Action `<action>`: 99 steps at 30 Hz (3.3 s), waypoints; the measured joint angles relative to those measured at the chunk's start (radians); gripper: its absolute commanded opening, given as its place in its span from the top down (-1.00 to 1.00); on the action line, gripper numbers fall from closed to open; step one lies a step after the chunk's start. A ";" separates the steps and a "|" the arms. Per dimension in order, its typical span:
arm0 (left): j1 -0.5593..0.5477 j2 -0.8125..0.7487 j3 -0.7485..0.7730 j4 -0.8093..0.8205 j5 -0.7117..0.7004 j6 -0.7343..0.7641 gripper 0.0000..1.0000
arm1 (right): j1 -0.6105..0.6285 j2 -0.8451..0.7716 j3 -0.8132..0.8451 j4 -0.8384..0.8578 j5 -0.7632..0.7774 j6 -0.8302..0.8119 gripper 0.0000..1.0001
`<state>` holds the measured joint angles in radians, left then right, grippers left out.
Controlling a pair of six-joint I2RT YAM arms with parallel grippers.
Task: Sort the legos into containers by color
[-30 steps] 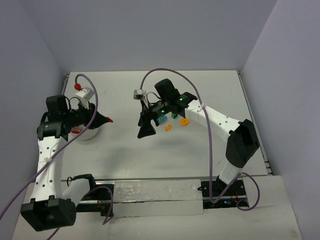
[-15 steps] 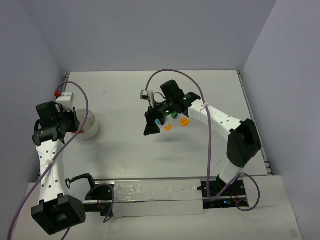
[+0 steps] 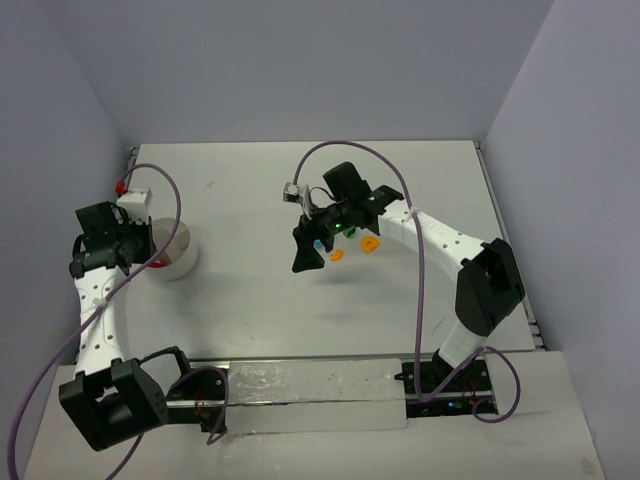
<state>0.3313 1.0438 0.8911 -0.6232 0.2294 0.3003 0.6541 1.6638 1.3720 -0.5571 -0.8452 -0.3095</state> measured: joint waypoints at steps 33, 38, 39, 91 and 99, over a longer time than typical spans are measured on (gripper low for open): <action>0.012 0.020 0.223 -0.138 0.183 0.032 -0.31 | -0.109 -0.019 -0.099 0.057 0.320 0.090 -1.00; 0.012 0.029 0.395 -0.196 0.292 0.055 -0.33 | -0.123 -0.020 -0.106 0.063 0.436 0.089 -1.00; 0.012 0.033 0.420 -0.210 0.313 0.061 -0.32 | -0.128 -0.020 -0.106 0.063 0.444 0.084 -1.00; -0.182 0.285 0.507 -0.327 0.581 0.091 -0.26 | -0.160 0.481 0.297 -0.274 0.205 -1.285 -0.45; -0.182 0.284 0.485 -0.320 0.572 0.079 -0.25 | -0.156 0.507 0.298 -0.263 0.243 -1.262 0.29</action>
<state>0.1493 1.3273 1.3762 -0.9434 0.8015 0.3798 0.4980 2.1708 1.6695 -0.8206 -0.6025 -1.5715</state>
